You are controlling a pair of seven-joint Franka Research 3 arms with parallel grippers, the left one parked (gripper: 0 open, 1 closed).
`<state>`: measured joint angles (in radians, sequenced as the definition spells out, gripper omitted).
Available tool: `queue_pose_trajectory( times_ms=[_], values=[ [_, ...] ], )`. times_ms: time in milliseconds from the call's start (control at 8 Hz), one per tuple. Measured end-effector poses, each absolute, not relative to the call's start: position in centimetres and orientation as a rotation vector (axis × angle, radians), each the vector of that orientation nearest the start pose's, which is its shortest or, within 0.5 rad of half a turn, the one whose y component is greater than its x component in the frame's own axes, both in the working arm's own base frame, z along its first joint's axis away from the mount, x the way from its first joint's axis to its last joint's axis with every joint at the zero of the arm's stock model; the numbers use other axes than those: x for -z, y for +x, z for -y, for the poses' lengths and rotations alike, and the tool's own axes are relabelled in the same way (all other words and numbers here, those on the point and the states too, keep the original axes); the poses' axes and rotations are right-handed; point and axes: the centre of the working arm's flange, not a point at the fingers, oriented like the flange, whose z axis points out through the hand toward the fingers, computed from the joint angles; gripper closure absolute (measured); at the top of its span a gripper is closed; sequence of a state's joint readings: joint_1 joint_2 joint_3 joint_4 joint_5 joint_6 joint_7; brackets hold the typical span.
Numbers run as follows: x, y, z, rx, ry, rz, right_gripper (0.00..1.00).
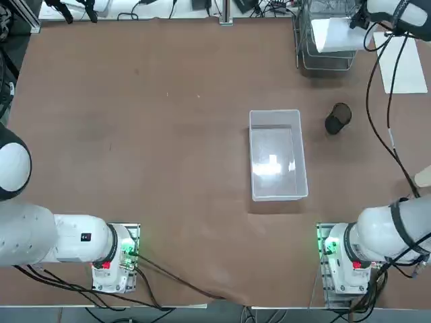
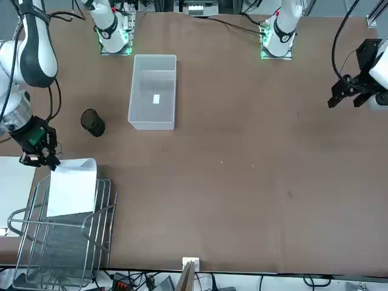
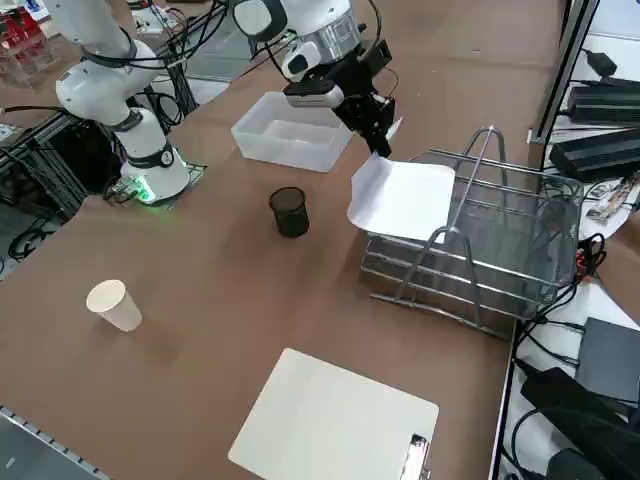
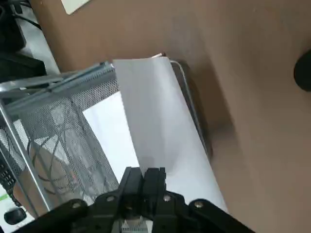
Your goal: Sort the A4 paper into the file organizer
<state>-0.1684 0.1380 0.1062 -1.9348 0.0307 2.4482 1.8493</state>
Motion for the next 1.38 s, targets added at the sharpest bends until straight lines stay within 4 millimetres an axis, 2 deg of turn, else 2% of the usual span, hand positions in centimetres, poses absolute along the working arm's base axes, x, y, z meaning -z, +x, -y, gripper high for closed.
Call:
queue_pose_trajectory(
  times_ms=[375,750,1125,1375],
  values=[
    [-45.8,62.0,6.2,0.361,-1.577,-2.344,0.99],
    [-46.5,61.8,7.1,0.390,-1.558,-2.350,0.99],
    [-46.7,62.2,6.5,0.412,-1.511,-2.330,0.99],
    [-45.9,63.0,5.3,0.417,-1.473,-2.308,0.99]
  ],
)
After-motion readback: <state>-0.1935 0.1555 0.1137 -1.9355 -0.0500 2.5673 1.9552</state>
